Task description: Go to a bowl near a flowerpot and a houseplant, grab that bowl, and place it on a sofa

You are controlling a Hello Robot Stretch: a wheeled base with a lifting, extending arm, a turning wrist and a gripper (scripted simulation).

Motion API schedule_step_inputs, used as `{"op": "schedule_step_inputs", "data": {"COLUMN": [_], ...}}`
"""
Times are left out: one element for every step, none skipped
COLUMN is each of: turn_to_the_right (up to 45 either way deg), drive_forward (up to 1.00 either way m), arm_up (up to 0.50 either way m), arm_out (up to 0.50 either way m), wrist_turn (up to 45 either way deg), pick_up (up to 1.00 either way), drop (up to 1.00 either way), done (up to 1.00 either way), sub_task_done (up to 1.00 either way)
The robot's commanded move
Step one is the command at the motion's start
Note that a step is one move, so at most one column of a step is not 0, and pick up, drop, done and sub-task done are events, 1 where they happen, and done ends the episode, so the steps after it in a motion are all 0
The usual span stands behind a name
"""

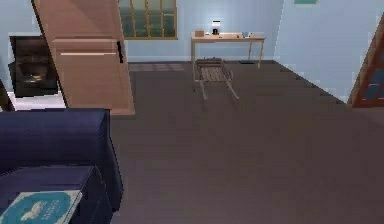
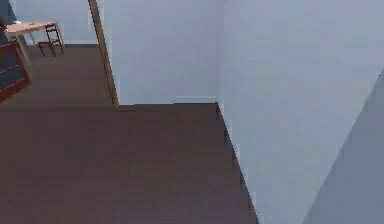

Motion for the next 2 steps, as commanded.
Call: {"op": "schedule_step_inputs", "data": {"turn_to_the_right": [0.0,-3.0], "drive_forward": [1.0,0.0], "arm_up": [0.0,0.0], "arm_out": [0.0,0.0], "wrist_turn": [0.0,0.0], "pick_up": [0.0,0.0], "drop": [0.0,0.0], "done": [0.0,0.0], "sub_task_done": [0.0,0.0]}}
